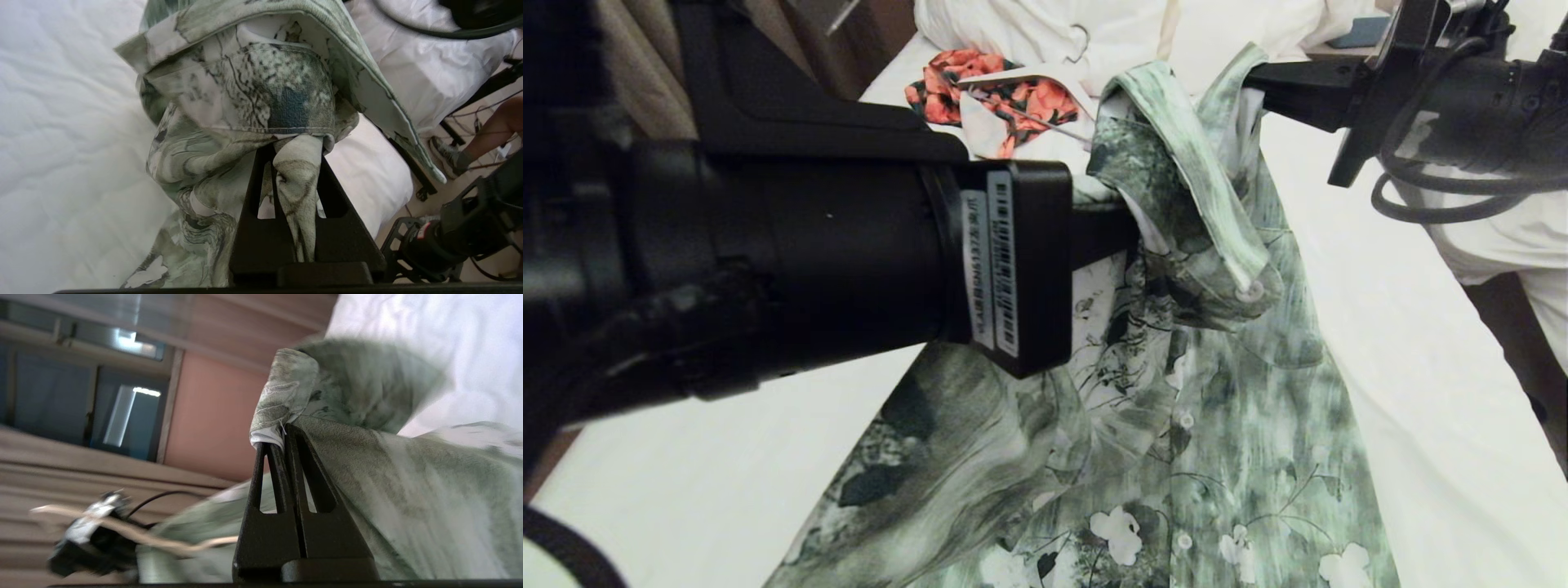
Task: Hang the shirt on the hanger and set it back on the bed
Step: Hook the other side of the shirt onto the hanger
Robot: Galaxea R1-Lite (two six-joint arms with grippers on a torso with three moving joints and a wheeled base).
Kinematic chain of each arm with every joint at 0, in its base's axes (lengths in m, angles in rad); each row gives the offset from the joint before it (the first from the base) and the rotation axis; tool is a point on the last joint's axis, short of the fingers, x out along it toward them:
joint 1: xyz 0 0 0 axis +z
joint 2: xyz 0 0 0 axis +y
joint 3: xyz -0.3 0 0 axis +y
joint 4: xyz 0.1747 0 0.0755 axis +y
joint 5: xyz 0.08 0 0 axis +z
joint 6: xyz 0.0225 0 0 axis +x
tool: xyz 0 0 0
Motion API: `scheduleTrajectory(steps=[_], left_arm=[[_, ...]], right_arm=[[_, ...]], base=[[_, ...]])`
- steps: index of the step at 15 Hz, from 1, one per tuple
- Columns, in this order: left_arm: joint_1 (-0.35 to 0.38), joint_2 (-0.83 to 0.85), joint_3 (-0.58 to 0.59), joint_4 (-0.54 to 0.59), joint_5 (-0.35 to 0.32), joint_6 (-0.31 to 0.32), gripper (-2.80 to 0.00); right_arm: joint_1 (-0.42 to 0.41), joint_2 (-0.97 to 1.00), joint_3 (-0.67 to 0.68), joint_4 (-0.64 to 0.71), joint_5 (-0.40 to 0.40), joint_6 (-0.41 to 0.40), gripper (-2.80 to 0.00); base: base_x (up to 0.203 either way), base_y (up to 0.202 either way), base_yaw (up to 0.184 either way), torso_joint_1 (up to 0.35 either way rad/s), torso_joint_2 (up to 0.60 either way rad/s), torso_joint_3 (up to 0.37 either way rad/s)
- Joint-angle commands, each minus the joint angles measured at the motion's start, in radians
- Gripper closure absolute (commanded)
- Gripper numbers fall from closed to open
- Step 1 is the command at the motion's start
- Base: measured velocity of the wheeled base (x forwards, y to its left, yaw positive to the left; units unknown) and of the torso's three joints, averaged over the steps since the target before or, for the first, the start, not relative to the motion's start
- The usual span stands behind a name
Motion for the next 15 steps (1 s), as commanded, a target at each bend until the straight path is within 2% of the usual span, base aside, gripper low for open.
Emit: scheduleTrajectory(steps=[1, 8, 11, 15], left_arm=[[-0.004, 0.055, -0.011, 0.000, 0.001, -0.001, 0.00], [0.023, 0.148, -0.157, -0.001, 0.002, 0.000, 0.00], [0.038, 0.185, -0.207, -0.002, 0.001, 0.000, 0.00], [0.087, 0.203, -0.189, -0.097, 0.003, 0.072, 0.00]], right_arm=[[0.017, -0.029, 0.001, 0.001, 0.004, 0.004, 0.00], [0.055, -0.155, 0.002, 0.130, 0.004, -0.021, 0.00], [0.071, -0.200, 0.023, 0.190, 0.004, -0.060, 0.00], [0.076, -0.261, 0.024, 0.260, 0.004, -0.124, 0.00]], base=[[0.000, 0.000, 0.000, 0.000, 0.00, 0.000], [0.000, 0.000, 0.000, 0.000, 0.00, 0.000], [0.000, 0.000, 0.000, 0.000, 0.00, 0.000], [0.000, 0.000, 0.000, 0.000, 0.00, 0.000]])
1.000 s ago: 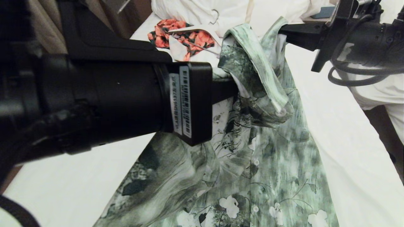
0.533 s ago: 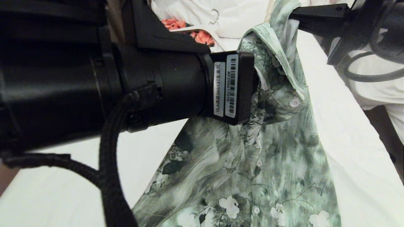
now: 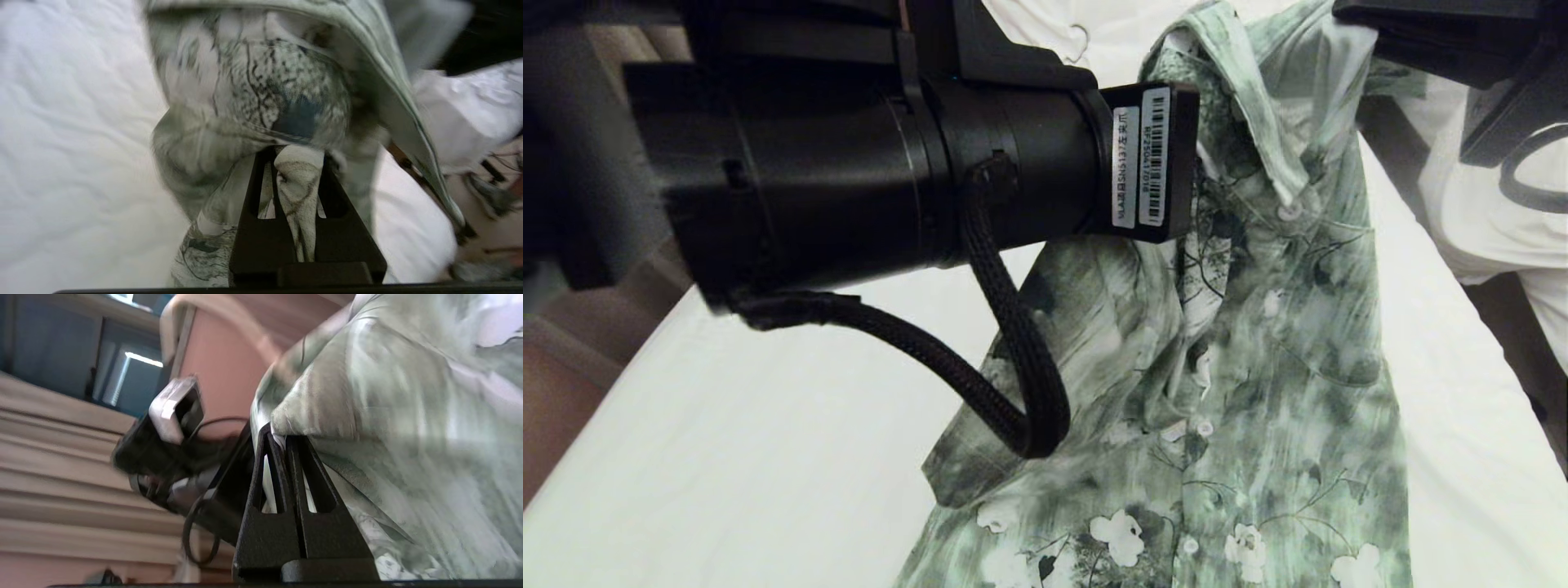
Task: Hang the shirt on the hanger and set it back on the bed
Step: Hook the other side of the shirt onto the hanger
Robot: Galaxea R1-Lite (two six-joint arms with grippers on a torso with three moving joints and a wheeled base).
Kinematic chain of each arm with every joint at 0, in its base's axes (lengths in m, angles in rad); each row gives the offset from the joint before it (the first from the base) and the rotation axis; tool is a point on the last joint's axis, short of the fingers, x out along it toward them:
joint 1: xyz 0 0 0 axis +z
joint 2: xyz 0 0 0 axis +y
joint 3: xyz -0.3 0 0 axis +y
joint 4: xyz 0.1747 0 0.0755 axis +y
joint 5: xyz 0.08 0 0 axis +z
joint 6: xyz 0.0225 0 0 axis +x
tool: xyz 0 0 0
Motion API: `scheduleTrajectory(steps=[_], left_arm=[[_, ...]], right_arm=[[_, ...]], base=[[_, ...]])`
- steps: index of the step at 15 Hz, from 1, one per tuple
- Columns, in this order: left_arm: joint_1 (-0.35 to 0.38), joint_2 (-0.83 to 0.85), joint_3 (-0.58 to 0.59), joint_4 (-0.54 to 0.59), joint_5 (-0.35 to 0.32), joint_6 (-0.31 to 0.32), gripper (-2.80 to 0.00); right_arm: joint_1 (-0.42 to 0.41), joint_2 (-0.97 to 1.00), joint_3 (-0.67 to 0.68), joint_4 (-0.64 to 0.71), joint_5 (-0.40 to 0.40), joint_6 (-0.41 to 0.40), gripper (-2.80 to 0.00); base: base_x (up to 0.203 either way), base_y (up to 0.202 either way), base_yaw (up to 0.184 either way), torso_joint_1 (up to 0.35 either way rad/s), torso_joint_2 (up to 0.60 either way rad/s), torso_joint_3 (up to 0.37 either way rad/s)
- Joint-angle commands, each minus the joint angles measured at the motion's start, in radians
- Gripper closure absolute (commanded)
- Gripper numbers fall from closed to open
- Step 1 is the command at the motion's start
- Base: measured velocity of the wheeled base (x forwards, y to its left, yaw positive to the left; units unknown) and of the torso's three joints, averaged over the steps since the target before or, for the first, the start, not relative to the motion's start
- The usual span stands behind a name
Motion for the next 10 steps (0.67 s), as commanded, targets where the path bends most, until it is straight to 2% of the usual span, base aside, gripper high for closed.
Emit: scheduleTrajectory(steps=[1, 5, 6, 10], left_arm=[[0.012, 0.007, 0.002, -0.010, 0.003, 0.010, 0.00], [0.011, -0.004, -0.003, -0.012, 0.011, 0.017, 0.00], [0.006, -0.004, -0.008, -0.012, 0.016, 0.017, 0.00], [-0.013, -0.018, -0.034, -0.017, 0.013, 0.027, 0.00]], right_arm=[[0.010, -0.038, 0.001, 0.009, 0.004, -0.005, 0.00], [0.065, -0.076, 0.002, 0.058, 0.004, -0.022, 0.00], [0.073, -0.077, 0.002, 0.079, 0.003, -0.049, 0.00], [0.082, -0.065, 0.002, 0.107, 0.002, -0.064, 0.00]], base=[[0.000, 0.000, 0.000, 0.000, 0.00, 0.000], [0.000, 0.000, 0.000, 0.000, 0.00, 0.000], [0.000, 0.000, 0.000, 0.000, 0.00, 0.000], [0.000, 0.000, 0.000, 0.000, 0.00, 0.000]])
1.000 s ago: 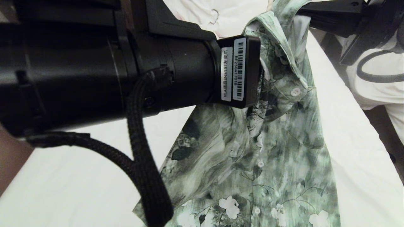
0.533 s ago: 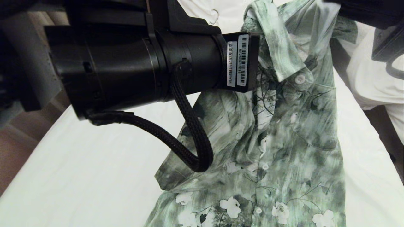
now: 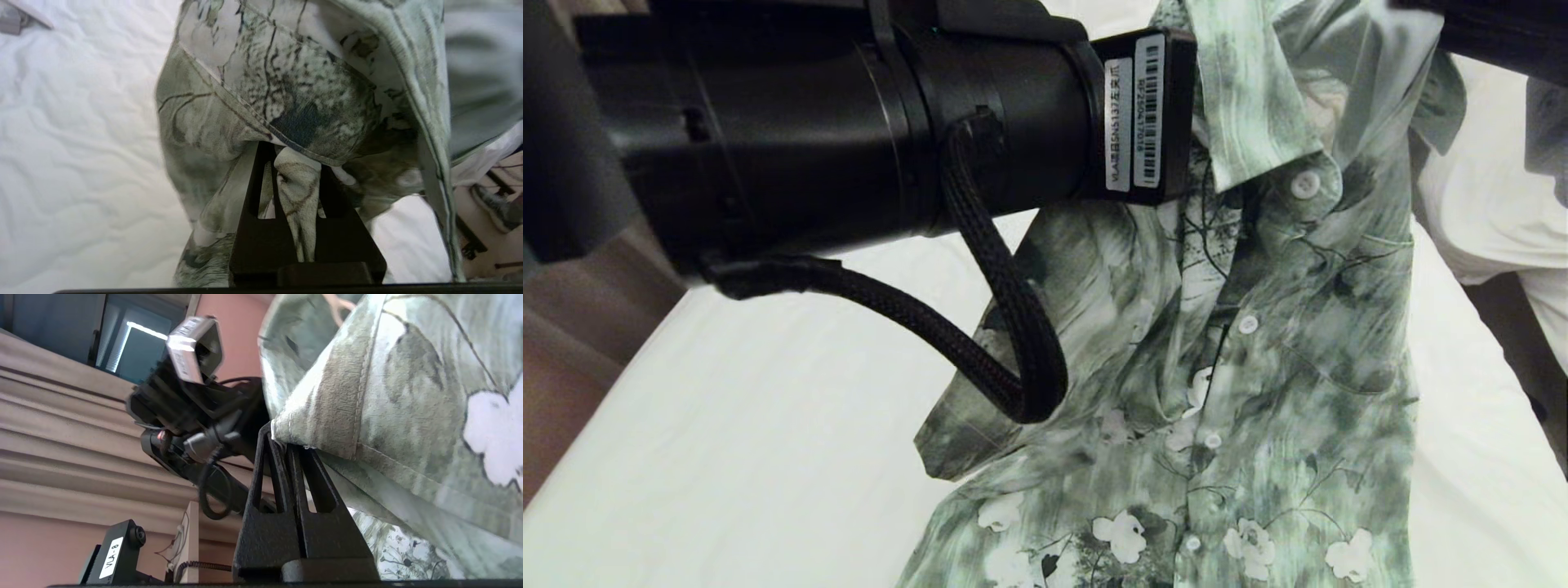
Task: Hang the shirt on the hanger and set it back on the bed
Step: Hook the other side of the shirt onto the hanger
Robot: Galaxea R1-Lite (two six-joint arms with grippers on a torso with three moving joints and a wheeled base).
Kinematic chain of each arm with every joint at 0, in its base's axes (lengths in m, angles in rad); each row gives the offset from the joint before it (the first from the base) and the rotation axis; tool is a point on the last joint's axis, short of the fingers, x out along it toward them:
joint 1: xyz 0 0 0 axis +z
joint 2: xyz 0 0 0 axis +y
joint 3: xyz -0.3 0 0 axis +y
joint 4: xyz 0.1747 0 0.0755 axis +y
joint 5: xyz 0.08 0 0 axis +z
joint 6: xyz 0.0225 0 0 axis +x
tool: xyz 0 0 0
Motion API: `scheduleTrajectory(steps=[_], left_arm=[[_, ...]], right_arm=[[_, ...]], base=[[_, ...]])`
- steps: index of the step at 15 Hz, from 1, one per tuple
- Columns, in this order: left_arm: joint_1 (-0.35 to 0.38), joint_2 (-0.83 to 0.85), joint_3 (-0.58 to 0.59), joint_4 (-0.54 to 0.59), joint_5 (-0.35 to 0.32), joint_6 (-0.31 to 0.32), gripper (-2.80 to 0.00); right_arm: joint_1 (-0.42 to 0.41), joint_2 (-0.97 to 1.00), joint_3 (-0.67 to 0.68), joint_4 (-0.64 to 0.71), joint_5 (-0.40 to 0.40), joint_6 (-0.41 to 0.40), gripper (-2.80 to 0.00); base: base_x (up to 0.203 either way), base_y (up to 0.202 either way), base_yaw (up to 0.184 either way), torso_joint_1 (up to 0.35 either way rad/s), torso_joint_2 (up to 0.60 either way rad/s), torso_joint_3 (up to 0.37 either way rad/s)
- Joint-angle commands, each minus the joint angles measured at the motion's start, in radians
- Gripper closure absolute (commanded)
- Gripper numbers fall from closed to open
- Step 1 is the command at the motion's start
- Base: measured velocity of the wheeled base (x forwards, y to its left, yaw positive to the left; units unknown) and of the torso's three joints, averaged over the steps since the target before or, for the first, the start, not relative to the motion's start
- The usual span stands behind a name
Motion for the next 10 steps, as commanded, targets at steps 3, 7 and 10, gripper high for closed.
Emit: scheduleTrajectory(steps=[3, 7, 10], left_arm=[[-0.014, -0.016, -0.002, -0.067, -0.001, 0.000, 0.00], [-0.029, -0.045, -0.003, -0.092, -0.009, -0.001, 0.00], [-0.044, -0.070, -0.005, -0.092, -0.016, 0.000, 0.00]], right_arm=[[0.030, 0.011, 0.000, 0.000, 0.002, 0.004, 0.00], [0.031, 0.003, -0.008, -0.008, -0.001, 0.004, 0.00], [0.034, -0.021, -0.008, -0.010, 0.000, 0.004, 0.00]], base=[[0.000, 0.000, 0.000, 0.000, 0.00, 0.000], [0.000, 0.000, 0.000, 0.000, 0.00, 0.000], [0.000, 0.000, 0.000, 0.000, 0.00, 0.000]])
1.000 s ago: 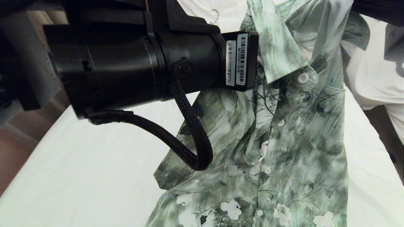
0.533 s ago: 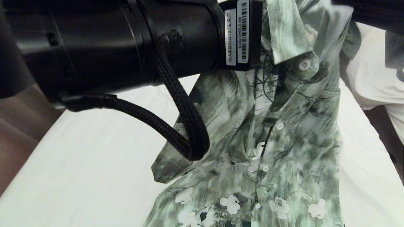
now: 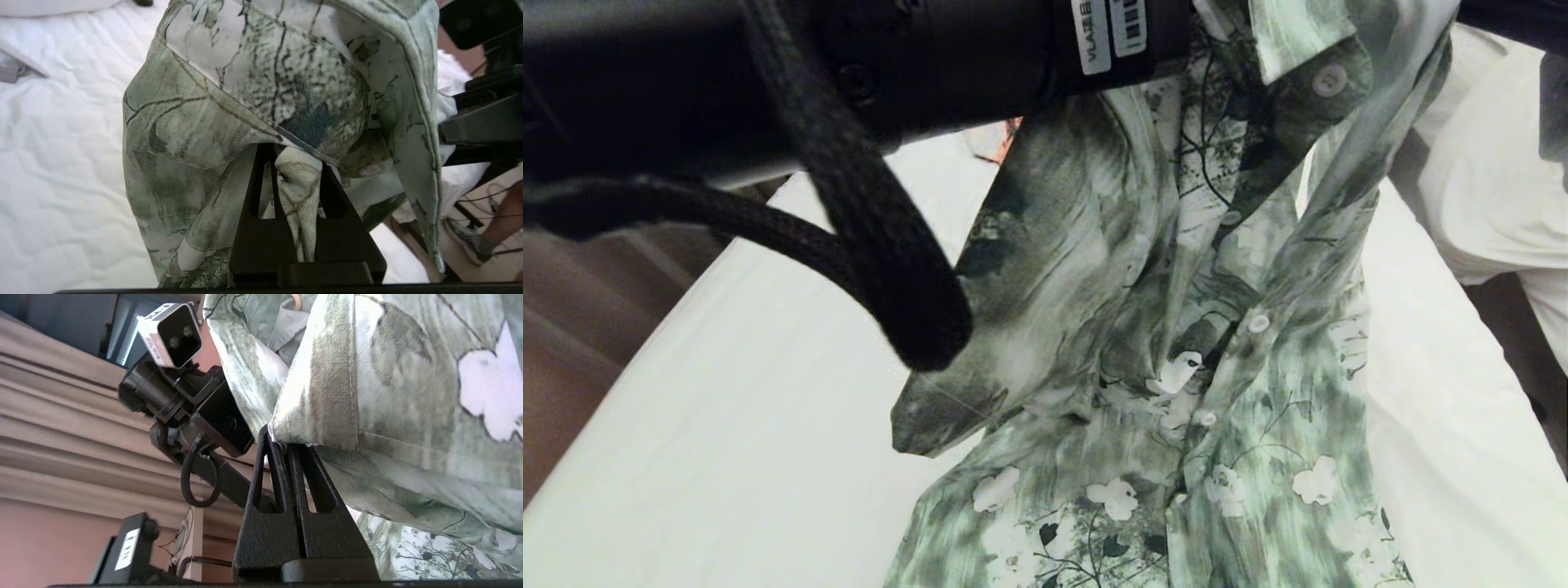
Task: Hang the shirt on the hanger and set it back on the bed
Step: Hook the other side of the shirt onto the hanger
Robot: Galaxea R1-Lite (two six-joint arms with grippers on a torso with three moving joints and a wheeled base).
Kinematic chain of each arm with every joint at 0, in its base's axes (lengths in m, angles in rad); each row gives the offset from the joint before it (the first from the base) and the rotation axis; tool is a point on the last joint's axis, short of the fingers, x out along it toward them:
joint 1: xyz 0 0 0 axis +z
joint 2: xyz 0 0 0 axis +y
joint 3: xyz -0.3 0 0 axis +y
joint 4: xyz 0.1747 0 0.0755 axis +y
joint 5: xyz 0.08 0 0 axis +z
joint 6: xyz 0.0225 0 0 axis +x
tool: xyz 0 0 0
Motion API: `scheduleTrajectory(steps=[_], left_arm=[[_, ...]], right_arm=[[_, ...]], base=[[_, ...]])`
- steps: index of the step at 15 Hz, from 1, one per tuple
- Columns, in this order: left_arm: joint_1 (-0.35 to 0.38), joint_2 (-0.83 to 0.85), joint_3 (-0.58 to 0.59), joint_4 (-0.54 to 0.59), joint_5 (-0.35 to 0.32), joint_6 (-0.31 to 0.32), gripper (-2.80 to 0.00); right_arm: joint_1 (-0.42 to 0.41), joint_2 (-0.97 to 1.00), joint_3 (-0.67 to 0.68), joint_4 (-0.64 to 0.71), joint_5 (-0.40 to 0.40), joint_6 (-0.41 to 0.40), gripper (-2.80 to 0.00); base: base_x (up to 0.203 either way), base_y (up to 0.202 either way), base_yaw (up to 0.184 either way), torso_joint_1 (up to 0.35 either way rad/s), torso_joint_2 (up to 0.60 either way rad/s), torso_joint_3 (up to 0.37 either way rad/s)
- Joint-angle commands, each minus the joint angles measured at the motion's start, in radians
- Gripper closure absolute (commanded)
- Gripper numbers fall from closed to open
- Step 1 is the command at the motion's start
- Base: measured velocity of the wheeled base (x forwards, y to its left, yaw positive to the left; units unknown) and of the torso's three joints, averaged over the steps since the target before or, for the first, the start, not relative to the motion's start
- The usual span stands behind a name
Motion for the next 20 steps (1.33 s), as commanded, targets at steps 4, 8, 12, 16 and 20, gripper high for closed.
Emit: scheduleTrajectory(steps=[4, 8, 12, 16, 20], left_arm=[[-0.046, -0.053, -0.014, -0.003, -0.003, 0.037, 0.00], [-0.066, -0.058, -0.007, -0.003, 0.005, 0.038, 0.00], [-0.066, -0.071, -0.007, -0.004, 0.001, 0.038, 0.00], [-0.080, -0.099, -0.005, -0.004, -0.005, 0.040, 0.00], [-0.088, -0.107, 0.005, -0.004, -0.005, 0.038, 0.00]], right_arm=[[0.003, -0.056, -0.001, 0.004, 0.008, 0.005, 0.00], [0.003, -0.074, 0.005, 0.009, 0.003, 0.005, 0.00], [0.002, -0.082, 0.006, 0.016, -0.002, 0.005, 0.00], [-0.001, -0.088, 0.008, 0.021, -0.005, 0.003, 0.00], [-0.003, -0.094, 0.009, 0.022, -0.008, 0.003, -2.80]], base=[[0.000, 0.000, 0.000, 0.000, 0.00, 0.000], [0.000, 0.000, 0.000, 0.000, 0.00, 0.000], [0.000, 0.000, 0.000, 0.000, 0.00, 0.000], [0.000, 0.000, 0.000, 0.000, 0.00, 0.000], [0.000, 0.000, 0.000, 0.000, 0.00, 0.000]])
